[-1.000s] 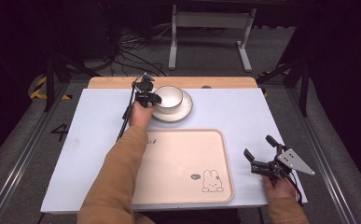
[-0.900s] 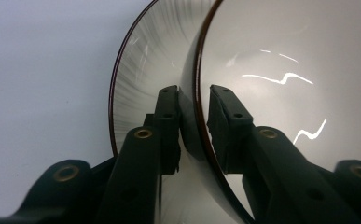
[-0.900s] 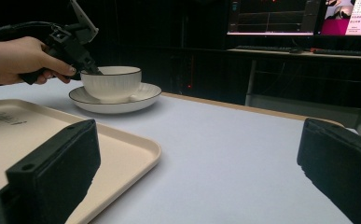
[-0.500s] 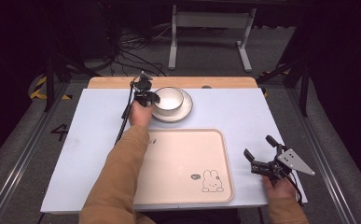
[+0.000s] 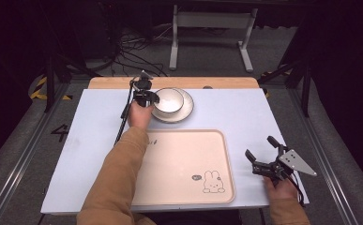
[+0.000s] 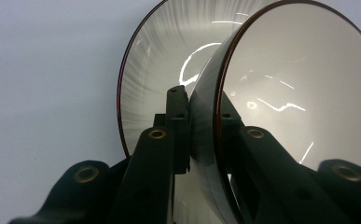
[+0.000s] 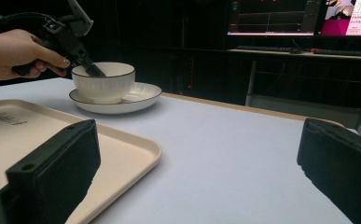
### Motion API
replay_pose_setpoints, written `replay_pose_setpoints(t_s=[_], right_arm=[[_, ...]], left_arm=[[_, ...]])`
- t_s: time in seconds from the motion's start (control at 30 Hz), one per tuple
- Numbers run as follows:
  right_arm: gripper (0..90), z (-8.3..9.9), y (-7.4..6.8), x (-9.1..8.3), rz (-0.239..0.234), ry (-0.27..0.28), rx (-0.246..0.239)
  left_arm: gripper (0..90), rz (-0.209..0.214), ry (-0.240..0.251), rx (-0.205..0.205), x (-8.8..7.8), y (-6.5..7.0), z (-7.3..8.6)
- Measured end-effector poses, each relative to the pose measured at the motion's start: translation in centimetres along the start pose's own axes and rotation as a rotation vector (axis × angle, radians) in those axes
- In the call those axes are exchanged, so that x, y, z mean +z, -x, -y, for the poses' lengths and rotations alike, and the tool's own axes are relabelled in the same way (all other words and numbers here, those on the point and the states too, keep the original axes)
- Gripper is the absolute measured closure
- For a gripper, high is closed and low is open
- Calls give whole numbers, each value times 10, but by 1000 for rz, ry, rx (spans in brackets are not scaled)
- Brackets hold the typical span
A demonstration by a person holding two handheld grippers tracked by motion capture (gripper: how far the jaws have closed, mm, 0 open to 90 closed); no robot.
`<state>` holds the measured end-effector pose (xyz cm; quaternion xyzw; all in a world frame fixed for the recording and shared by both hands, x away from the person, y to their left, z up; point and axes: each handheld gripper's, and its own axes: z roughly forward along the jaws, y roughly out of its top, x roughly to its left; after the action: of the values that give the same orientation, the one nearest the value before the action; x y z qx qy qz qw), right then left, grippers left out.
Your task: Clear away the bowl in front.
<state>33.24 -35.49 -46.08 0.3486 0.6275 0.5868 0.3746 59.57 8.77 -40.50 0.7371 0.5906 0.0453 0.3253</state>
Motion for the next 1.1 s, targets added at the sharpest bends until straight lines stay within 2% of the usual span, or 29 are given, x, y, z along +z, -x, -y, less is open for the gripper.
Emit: replay_pose_setpoints(t_s=[0.27,0.77,0.93,1.1], right_arm=[[1,0,0,0,0,-1,0],[1,0,0,0,1,-2,-1],[1,0,0,0,1,-2,0],[1,0,0,0,0,-2,1]], left_arm=[[821,21,32,35,-20,8,-2],[821,46,35,89,-45,17,-1],[821,44,45,119,-57,21,1],[821,67,46,151,-70,25,6]])
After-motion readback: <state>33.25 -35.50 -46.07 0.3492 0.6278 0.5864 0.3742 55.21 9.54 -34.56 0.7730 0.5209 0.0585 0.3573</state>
